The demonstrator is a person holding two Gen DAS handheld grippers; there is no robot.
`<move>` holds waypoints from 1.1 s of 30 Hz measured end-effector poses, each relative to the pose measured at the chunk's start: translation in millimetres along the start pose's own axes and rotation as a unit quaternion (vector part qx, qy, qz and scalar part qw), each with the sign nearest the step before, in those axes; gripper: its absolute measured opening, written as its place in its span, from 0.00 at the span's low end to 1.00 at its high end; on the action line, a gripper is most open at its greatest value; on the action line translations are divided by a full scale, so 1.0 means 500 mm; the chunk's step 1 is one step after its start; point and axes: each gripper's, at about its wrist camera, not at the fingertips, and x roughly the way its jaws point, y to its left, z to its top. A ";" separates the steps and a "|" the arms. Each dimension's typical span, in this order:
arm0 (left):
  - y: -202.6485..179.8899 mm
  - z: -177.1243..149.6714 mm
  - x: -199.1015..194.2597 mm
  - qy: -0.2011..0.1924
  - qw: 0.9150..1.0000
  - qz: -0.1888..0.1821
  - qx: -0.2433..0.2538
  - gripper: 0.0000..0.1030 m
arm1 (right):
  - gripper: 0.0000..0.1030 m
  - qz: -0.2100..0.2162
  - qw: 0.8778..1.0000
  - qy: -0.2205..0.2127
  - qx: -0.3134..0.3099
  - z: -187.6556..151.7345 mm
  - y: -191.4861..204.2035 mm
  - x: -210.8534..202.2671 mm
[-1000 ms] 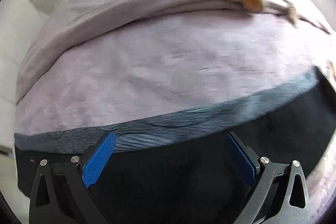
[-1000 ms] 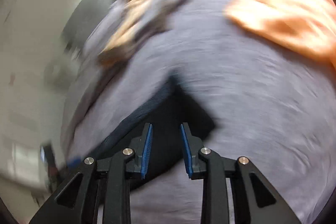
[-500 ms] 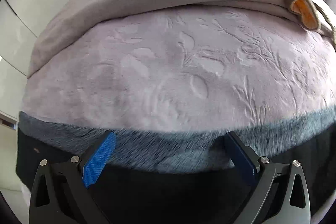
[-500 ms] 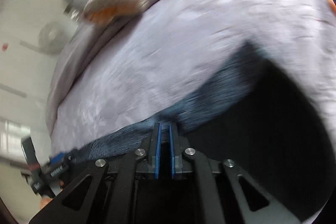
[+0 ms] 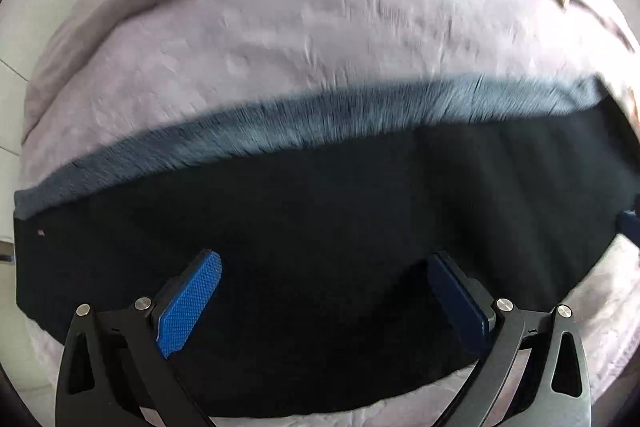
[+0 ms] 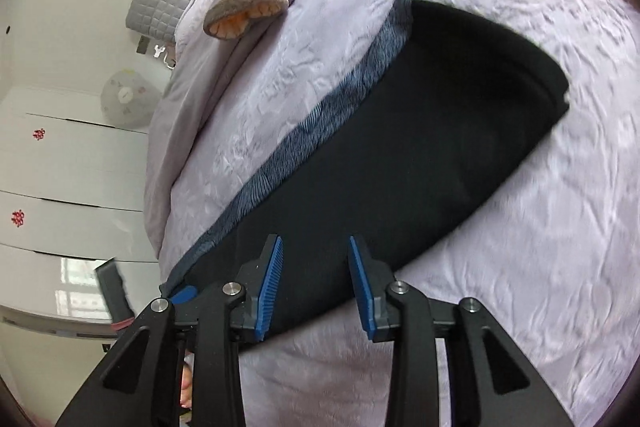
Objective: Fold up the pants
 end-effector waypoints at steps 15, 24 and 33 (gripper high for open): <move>0.007 -0.012 0.000 -0.009 1.000 0.001 -0.006 1.00 | 0.42 -0.011 0.999 0.015 0.028 -0.055 -0.039 -0.006; 0.002 -0.008 0.009 -0.010 1.000 0.010 -0.008 1.00 | 0.42 -0.005 0.999 0.005 0.043 -0.048 -0.064 -0.022; 0.006 0.008 0.034 0.010 1.000 0.013 -0.023 1.00 | 0.42 0.000 0.999 0.006 0.050 -0.054 -0.074 -0.026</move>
